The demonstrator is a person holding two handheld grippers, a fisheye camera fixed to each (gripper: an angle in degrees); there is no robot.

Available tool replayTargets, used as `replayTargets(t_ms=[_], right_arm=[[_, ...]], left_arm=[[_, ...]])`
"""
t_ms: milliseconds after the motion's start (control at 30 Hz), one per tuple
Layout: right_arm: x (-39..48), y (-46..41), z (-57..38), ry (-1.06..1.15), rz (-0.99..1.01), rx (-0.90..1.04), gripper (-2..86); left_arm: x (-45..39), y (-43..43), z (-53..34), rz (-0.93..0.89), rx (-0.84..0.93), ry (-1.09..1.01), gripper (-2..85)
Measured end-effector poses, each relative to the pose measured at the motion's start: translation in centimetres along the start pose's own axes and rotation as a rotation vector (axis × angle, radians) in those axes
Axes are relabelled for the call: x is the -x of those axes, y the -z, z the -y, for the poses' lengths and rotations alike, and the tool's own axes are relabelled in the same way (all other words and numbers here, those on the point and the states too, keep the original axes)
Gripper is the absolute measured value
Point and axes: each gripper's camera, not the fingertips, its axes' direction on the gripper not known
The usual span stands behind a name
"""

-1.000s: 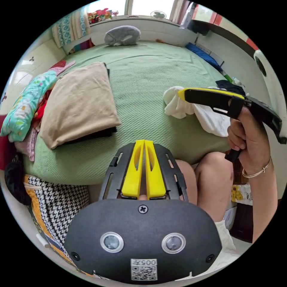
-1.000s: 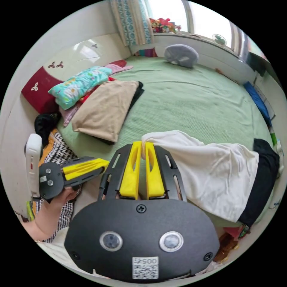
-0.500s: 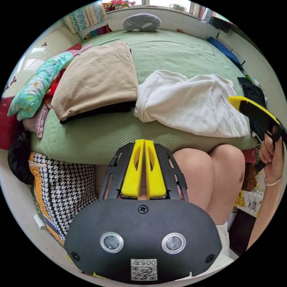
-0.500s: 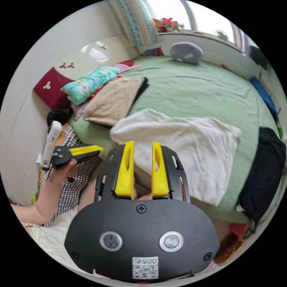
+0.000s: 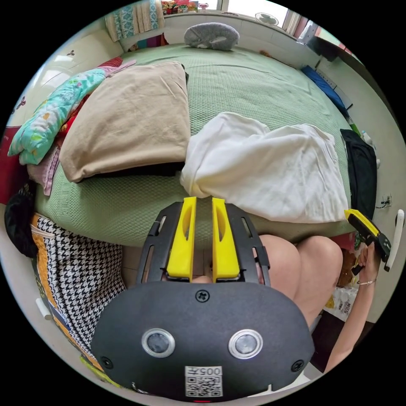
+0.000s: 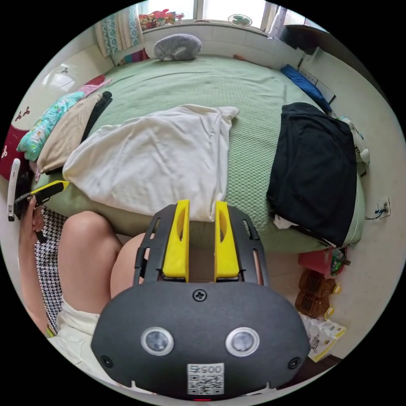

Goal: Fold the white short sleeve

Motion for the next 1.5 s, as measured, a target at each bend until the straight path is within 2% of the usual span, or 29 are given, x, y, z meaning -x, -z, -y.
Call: replayTargets(t_ms=[133, 533, 800, 900, 1000, 1067, 1133, 1233, 1333, 1500], right_arm=[[1.5, -3.4, 1.3, 0.004, -0.069, 0.063, 7.6], [5.5, -6.8, 3.2, -0.04, -0.159, 0.013, 6.0], [7.3, -7.8, 4.3, -0.021, -0.187, 0.022, 4.7], [7.8, -8.0, 4.9, -0.026, -0.19, 0.029, 4.1], [8.8, -8.1, 4.9, -0.007, -0.239, 0.024, 3.3], [10.3, -8.4, 4.8, 0.057, -0.315, 0.035, 2.2], [10.9, -8.3, 4.9, 0.089, -0.34, 0.064, 1.3], [10.0, -7.3, 5.6, 0.064, -0.248, 0.137, -0.1], [7.9, -5.1, 6.1, 0.002, -0.113, 0.143, -0.9], [6.1, -0.6, 6.0, -0.003, -0.042, 0.07, -1.6]], left_arm=[[-0.6, -2.2, 0.6, 0.022, 0.062, -0.021, 6.5], [-2.6, -3.2, 1.0, 0.14, 0.117, -0.193, 6.0], [-1.7, -2.8, 1.1, 0.079, 0.159, -0.186, 5.8], [-1.2, -2.4, 0.0, 0.053, 0.109, -0.164, 5.8], [-0.6, -2.0, -2.2, 0.028, -0.017, -0.148, 5.7], [-0.8, -1.7, -4.1, 0.052, -0.109, -0.159, 5.2], [-1.5, -1.5, -4.8, 0.085, -0.117, -0.192, 4.1], [-2.2, -0.9, -4.8, 0.135, -0.055, -0.222, 0.9], [-2.1, 0.1, -4.7, 0.091, 0.001, -0.235, 0.1], [-0.5, 3.6, -5.1, 0.016, -0.057, -0.205, -0.2]])
